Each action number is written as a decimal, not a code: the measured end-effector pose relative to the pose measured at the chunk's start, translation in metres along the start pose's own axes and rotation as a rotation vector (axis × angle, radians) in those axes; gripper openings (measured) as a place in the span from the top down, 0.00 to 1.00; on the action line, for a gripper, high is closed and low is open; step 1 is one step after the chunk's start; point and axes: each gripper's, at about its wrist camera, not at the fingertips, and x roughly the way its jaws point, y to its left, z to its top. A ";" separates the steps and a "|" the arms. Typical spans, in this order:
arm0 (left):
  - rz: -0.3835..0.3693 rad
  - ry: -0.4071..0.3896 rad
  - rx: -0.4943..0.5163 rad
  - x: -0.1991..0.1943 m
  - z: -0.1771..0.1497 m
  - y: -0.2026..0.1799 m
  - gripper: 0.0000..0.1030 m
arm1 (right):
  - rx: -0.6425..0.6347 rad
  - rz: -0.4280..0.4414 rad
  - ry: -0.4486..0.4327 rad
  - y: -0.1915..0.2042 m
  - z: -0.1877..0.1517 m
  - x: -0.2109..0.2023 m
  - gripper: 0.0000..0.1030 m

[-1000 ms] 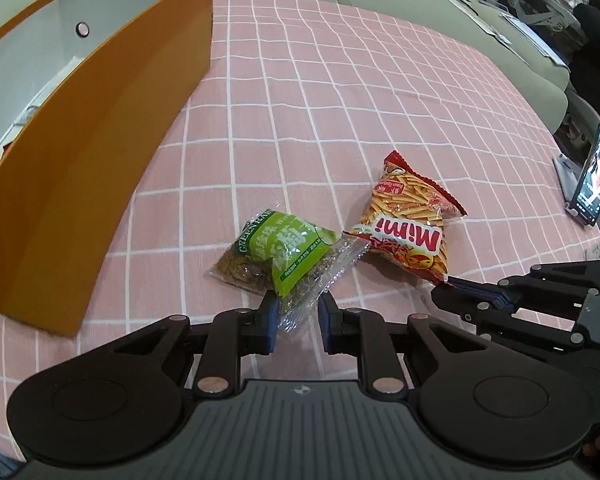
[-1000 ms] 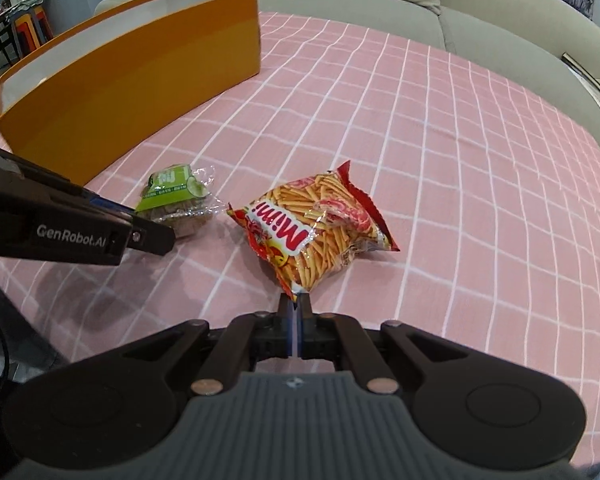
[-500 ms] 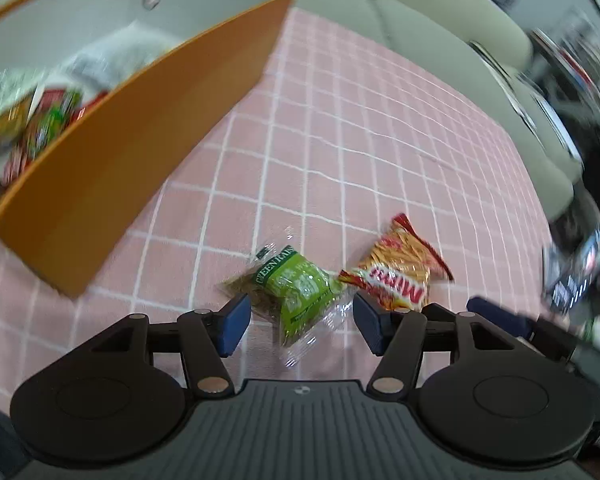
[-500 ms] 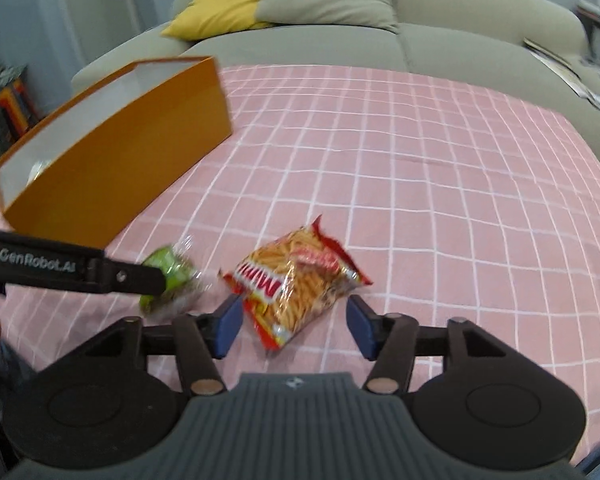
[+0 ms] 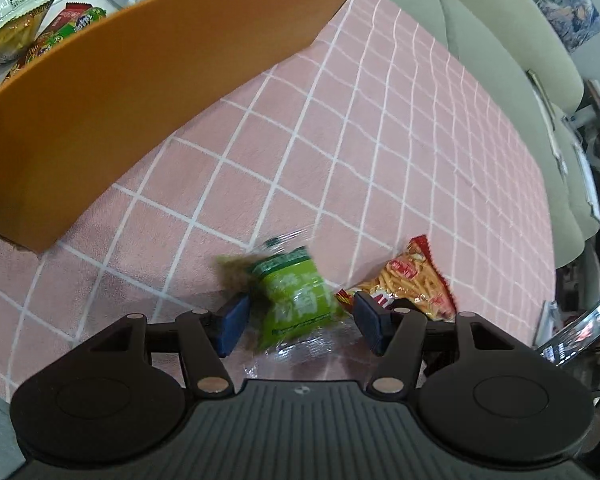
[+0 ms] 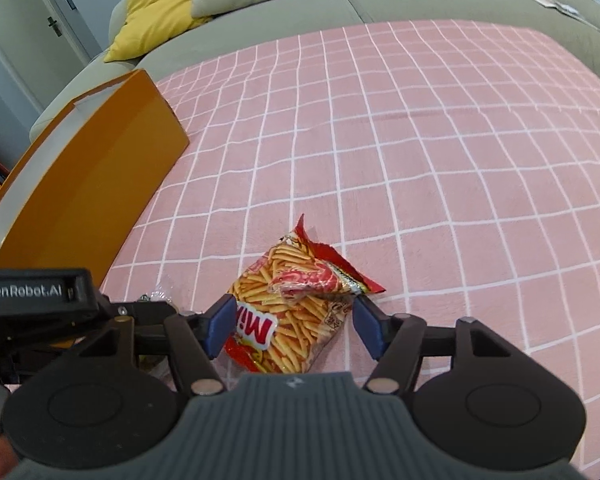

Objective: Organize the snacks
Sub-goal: 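Grasp the green raisin packet with left gripper while right grasps the Mimi bag, then carry both packets over the orange box and lower them inside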

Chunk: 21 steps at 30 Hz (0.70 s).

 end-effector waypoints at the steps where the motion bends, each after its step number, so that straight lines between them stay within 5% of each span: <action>1: -0.005 0.008 -0.004 0.002 -0.001 0.001 0.32 | 0.002 0.004 0.004 0.000 0.000 0.003 0.40; 21: -0.001 -0.031 0.152 0.006 -0.005 -0.009 0.46 | -0.133 0.036 0.008 0.005 0.000 0.009 0.62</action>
